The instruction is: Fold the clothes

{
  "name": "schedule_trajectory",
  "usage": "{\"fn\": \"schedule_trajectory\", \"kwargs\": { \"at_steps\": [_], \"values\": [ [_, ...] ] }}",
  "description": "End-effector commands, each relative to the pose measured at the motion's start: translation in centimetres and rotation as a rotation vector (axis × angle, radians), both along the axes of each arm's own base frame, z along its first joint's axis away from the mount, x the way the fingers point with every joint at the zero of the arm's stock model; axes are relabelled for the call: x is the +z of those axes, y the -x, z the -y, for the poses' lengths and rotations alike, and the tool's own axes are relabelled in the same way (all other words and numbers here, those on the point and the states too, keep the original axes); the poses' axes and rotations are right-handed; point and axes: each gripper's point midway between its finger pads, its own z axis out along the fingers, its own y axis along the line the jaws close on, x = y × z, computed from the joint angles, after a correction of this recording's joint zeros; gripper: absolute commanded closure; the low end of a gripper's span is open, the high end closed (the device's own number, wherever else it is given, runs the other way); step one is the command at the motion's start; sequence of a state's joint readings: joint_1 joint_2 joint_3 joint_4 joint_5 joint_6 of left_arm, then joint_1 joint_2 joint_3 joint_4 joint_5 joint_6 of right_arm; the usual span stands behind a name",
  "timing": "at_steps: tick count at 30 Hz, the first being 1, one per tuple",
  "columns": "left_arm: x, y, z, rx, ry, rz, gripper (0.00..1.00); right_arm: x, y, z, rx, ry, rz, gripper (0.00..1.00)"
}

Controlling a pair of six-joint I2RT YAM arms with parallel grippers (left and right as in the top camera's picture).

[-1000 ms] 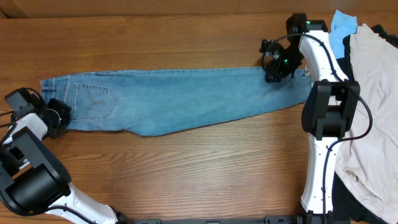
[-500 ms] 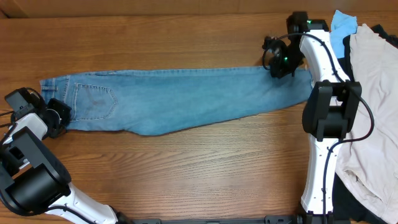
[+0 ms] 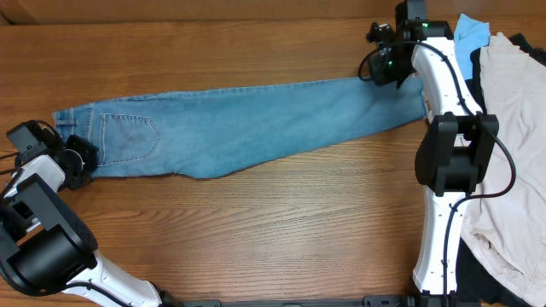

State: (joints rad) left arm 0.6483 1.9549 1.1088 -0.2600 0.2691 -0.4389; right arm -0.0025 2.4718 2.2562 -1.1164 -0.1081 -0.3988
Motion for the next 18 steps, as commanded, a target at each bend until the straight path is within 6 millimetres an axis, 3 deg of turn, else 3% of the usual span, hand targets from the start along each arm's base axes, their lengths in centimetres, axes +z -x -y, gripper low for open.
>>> {"fn": "schedule_trajectory", "kwargs": {
  "at_steps": [1,4,8,13,18],
  "values": [
    [-4.2,3.3,-0.3,0.042,0.003,-0.15,0.96,1.9,-0.8,3.6,-0.135,0.075,0.047,0.76],
    [-3.9,3.2,-0.5,0.042,-0.006,-0.14,0.96,3.8,-0.9,6.7,-0.325,0.127,0.077,0.69],
    [-2.4,2.8,-1.9,0.028,-0.056,-0.103,0.96,5.9,1.0,9.4,-0.477,0.073,0.05,0.56],
    [0.0,3.4,-4.8,0.061,-0.101,-0.071,0.95,4.4,4.3,9.9,-0.493,-0.064,-0.106,0.56],
    [2.3,4.4,-7.4,0.086,-0.046,-0.029,0.93,2.7,6.2,8.7,-0.404,-0.194,-0.194,0.54]
  ]
}}
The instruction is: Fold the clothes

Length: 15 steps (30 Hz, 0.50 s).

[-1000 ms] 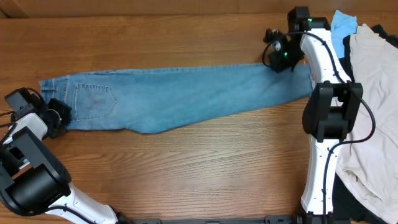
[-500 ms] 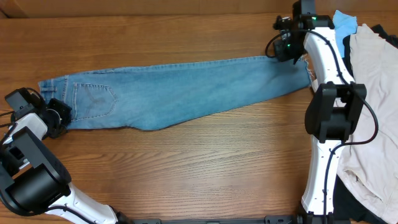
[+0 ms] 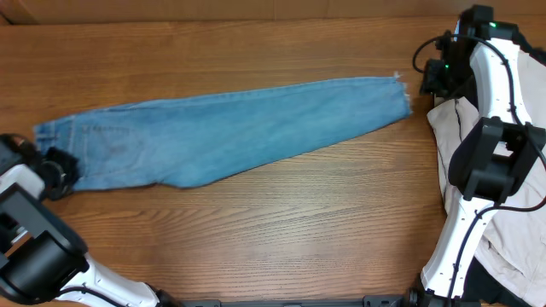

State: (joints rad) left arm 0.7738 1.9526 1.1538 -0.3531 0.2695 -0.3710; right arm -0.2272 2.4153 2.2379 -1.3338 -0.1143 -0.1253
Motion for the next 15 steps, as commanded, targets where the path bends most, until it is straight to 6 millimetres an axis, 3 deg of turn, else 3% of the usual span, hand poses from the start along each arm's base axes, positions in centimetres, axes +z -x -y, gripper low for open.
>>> {"fn": "schedule_trajectory", "kwargs": {
  "at_steps": [1,4,6,8,13,14,15],
  "values": [
    [2.2,0.8,-3.1,0.007,-0.029,0.024,0.91,1.2,0.5,-2.9,0.099,-0.136,0.038,0.53],
    [3.2,0.0,-2.7,-0.02,-0.003,0.055,0.81,0.1,1.3,-4.4,0.143,-0.204,0.016,0.5],
    [3.7,-0.9,-1.8,-0.052,0.023,0.093,0.54,-0.8,1.7,-5.5,0.152,-0.247,0.005,0.46],
    [4.0,-1.7,-0.8,-0.08,0.035,0.11,0.42,-2.5,1.9,-7.2,0.167,-0.307,0.008,0.44],
    [3.7,-1.7,0.5,-0.098,0.065,0.084,0.4,-4.7,2.1,-10.2,0.194,-0.404,0.027,0.43],
    [3.6,-1.7,0.7,-0.102,0.07,0.079,0.41,-5.2,2.2,-10.8,0.206,-0.409,0.029,0.48],
    [3.5,-1.7,1.1,-0.108,0.078,0.072,0.41,-5.4,2.2,-11.2,0.216,-0.408,0.029,0.67]
  ]
}}
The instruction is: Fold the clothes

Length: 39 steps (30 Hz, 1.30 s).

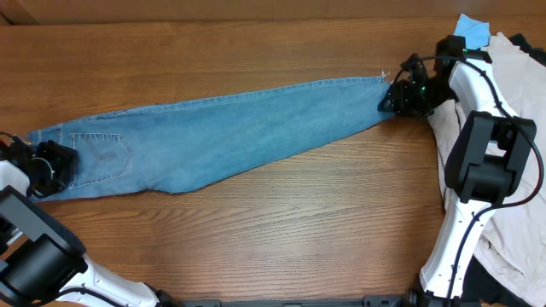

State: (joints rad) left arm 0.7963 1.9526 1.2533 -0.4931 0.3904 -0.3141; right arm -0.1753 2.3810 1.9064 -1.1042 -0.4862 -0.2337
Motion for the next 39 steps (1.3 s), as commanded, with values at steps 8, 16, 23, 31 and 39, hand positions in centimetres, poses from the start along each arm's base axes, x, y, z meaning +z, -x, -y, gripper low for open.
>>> {"fn": "schedule_trajectory", "kwargs": {
  "at_steps": [8,16,23,31,39],
  "values": [
    [0.7,-1.1,4.6,-0.148,0.076,-0.004,0.66,4.5,1.0,4.5,-0.161,0.101,-0.052,0.96],
    [0.1,-1.5,10.0,-0.295,0.122,-0.076,0.66,15.2,3.8,12.8,-0.351,0.301,0.093,0.96],
    [0.1,-2.6,13.2,-0.371,0.125,-0.09,0.65,17.1,4.2,-1.0,-0.034,0.264,0.119,0.96],
    [-0.1,-2.0,13.6,-0.365,0.151,-0.117,0.62,16.0,6.5,-20.3,0.301,0.209,0.188,0.96],
    [-0.1,-1.7,13.8,-0.366,0.158,-0.125,0.62,11.2,9.7,-33.6,0.521,0.15,0.246,0.95]
  ]
}}
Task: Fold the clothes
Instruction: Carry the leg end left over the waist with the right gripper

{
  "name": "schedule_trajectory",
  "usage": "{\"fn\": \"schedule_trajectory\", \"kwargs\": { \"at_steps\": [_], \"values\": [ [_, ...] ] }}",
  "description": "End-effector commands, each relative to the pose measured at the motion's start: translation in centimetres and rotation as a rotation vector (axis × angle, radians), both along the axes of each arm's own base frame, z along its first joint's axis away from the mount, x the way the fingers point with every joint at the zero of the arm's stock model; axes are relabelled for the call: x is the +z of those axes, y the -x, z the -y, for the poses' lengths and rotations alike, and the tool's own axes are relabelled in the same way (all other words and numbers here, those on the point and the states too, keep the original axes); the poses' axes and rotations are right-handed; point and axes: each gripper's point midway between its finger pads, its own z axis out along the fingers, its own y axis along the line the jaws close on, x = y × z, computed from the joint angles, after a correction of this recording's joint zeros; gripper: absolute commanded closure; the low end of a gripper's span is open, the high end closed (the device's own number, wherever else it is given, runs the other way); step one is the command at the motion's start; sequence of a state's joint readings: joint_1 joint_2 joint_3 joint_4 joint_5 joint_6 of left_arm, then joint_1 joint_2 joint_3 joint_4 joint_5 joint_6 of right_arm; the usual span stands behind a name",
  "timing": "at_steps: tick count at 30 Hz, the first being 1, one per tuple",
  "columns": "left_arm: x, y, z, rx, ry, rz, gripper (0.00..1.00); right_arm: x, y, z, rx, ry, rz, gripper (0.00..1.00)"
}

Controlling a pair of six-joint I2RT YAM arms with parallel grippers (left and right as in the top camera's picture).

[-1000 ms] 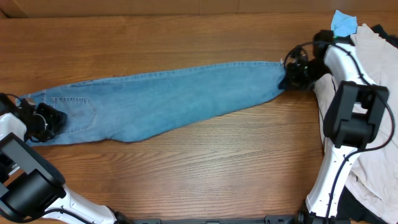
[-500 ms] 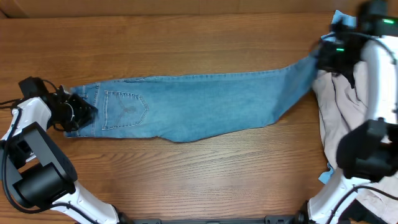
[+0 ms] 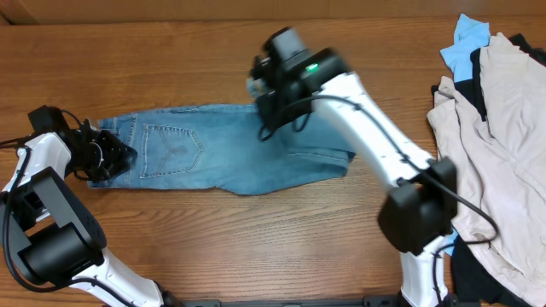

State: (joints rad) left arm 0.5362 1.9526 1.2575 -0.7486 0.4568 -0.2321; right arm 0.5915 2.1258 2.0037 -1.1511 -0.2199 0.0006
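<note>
A pair of light blue jeans (image 3: 217,162) lies across the middle left of the table, back pocket up. Its leg is doubled back on itself, with the fold edge at the right near the right arm's forearm. My left gripper (image 3: 118,154) sits at the waistband end, shut on the denim. My right gripper (image 3: 266,119) reaches far left over the jeans' upper edge and holds the leg end there. The wrist hides its fingertips.
A pile of clothes (image 3: 503,145) fills the right edge: a beige garment on top, black cloth under it, and a light blue piece (image 3: 465,38) at the back. Bare wooden table (image 3: 256,247) lies in front of the jeans.
My right gripper has moved from the leg hem's place at the right to the middle of the jeans, and the leg is now doubled over. The left gripper and waistband have shifted right.
The jeans lay stretched full length, left gripper at the waistband and right gripper at the hem. Then the right gripper stood off the hem beside the pile. Then it was back at the hem with the jeans pulled long. Now the leg lies folded toward the waist.
</note>
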Motion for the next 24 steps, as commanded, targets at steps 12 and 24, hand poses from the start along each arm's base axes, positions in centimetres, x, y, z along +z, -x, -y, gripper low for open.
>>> {"fn": "schedule_trajectory", "kwargs": {
  "at_steps": [12,24],
  "values": [
    [0.8,-0.4,0.2,-0.016,-0.007,0.018,0.61,-7.1,4.9,-8.3,0.157,0.035,-0.067,0.91],
    [3.7,-1.4,0.0,-0.068,-0.049,0.118,0.35,0.7,-0.9,0.8,-0.075,0.052,-0.018,0.61]
  ]
}}
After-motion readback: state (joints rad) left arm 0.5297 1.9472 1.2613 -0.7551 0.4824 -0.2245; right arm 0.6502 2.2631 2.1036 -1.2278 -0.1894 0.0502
